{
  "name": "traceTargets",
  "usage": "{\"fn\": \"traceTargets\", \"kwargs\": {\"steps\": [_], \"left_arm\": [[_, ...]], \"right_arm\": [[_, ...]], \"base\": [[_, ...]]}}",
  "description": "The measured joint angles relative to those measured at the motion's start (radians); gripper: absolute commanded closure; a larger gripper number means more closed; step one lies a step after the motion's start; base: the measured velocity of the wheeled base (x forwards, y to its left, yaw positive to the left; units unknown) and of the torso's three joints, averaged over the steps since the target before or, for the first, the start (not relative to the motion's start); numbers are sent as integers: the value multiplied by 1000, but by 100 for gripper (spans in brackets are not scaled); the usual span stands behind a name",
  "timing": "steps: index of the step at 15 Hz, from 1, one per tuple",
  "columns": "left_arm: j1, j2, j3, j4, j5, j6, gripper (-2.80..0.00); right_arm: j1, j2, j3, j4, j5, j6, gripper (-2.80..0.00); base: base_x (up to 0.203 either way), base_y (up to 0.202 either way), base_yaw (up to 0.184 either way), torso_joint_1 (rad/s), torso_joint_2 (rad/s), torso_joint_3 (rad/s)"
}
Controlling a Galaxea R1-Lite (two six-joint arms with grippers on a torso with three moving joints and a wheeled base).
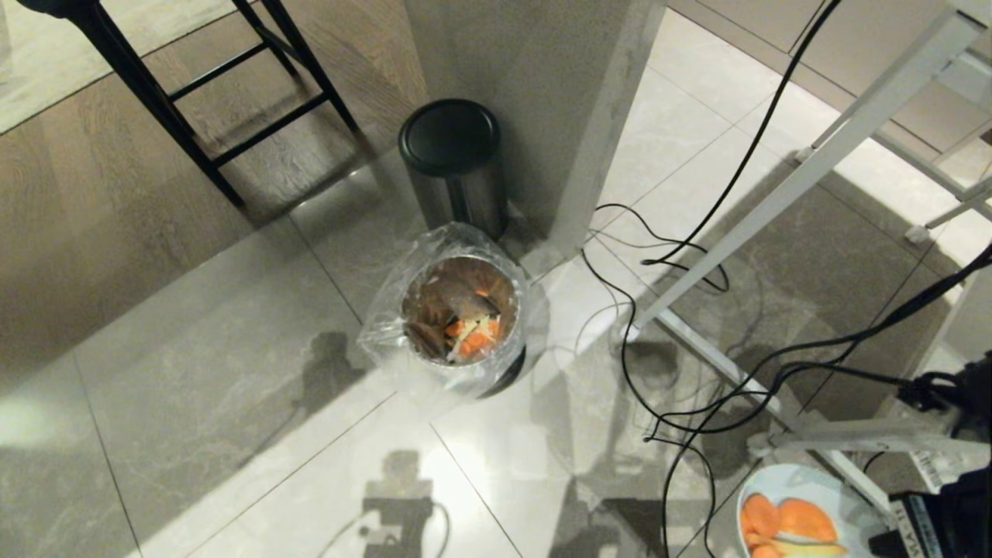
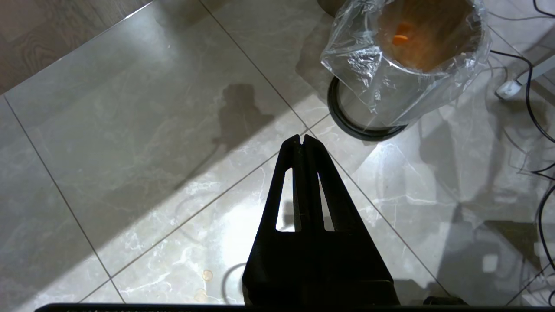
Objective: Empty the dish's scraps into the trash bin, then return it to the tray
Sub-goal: Move the bowl over the trash can
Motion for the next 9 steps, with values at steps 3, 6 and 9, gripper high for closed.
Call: {"fn": "traceTargets", "kwargs": {"steps": [3,6,9], "left_arm": [[0,0,0,0,0,0,0],[0,0,0,0,0,0,0],[0,0,0,0,0,0,0]], "right_arm": [[4,37,-68,5,1,-3,0],[34,102,-144,2,0,-3,0],[80,175,-235,3,0,2,0]], "base": [[0,0,0,0,0,0],[0,0,0,0,0,0],[0,0,0,0,0,0]]}}
